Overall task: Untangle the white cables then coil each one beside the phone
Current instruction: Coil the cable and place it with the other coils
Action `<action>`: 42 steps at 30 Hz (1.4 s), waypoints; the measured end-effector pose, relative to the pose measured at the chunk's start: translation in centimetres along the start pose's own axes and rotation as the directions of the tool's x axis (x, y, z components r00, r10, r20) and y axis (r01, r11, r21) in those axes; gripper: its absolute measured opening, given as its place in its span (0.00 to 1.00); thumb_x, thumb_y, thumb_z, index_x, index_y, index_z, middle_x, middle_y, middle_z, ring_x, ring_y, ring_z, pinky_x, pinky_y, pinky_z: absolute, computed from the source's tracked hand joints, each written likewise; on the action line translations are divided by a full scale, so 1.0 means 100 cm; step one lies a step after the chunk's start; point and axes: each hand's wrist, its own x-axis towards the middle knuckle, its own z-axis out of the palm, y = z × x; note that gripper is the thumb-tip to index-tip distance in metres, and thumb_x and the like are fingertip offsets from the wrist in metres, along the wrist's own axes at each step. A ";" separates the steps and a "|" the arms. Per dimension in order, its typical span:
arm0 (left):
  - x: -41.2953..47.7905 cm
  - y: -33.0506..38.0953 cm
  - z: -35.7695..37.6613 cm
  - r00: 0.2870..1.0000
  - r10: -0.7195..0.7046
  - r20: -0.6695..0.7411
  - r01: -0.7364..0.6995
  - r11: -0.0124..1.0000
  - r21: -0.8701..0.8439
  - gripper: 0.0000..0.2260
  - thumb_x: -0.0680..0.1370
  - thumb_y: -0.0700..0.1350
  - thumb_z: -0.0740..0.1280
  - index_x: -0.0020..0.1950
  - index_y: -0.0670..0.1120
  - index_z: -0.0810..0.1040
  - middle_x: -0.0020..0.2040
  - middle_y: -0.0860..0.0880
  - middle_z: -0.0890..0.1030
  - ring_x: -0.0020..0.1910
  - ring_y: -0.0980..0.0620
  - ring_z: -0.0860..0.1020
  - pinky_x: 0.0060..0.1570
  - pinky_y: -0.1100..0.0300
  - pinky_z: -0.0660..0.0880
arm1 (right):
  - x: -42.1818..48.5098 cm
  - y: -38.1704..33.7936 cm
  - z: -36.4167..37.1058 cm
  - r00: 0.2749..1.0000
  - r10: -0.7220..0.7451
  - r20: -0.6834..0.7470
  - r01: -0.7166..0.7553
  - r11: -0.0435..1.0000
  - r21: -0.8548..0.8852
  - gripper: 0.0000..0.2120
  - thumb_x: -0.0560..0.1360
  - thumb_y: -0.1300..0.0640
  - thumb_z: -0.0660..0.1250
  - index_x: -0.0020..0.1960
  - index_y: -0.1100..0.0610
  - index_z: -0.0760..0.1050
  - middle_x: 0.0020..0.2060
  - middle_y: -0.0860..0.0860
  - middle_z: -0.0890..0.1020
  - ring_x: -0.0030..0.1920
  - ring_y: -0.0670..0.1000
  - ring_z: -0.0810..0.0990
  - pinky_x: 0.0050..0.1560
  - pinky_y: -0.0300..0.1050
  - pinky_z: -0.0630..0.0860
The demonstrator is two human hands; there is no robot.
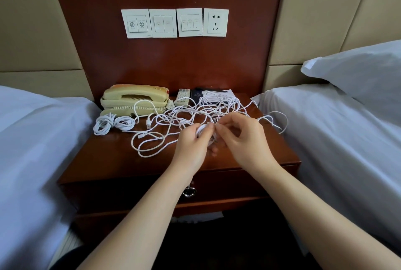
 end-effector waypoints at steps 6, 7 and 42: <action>-0.003 0.002 0.012 0.998 0.017 -0.067 -0.021 0.999 -0.050 0.12 0.81 0.44 0.61 0.45 0.36 0.77 0.31 0.49 0.79 0.30 0.53 0.77 0.36 0.57 0.76 | 0.000 0.002 -0.002 0.990 0.099 -0.099 -0.098 0.995 0.017 0.12 0.72 0.62 0.69 0.32 0.51 0.75 0.23 0.41 0.77 0.27 0.40 0.75 0.32 0.29 0.69; -0.004 0.003 0.013 0.998 0.003 -0.069 -0.008 0.997 -0.081 0.11 0.81 0.43 0.61 0.45 0.37 0.77 0.31 0.49 0.79 0.30 0.54 0.77 0.35 0.58 0.77 | 0.000 0.001 -0.003 0.987 0.112 -0.111 -0.110 0.994 0.024 0.13 0.72 0.63 0.69 0.31 0.52 0.74 0.22 0.40 0.77 0.27 0.39 0.75 0.31 0.28 0.68; -0.001 0.001 0.016 0.983 -0.071 -0.169 0.046 0.988 -0.147 0.13 0.76 0.54 0.59 0.42 0.46 0.77 0.47 0.41 0.81 0.53 0.40 0.78 0.57 0.39 0.74 | 0.004 0.013 0.012 0.956 -0.285 -0.070 0.229 0.874 -0.428 0.08 0.77 0.58 0.60 0.42 0.60 0.74 0.39 0.52 0.72 0.39 0.53 0.72 0.36 0.45 0.67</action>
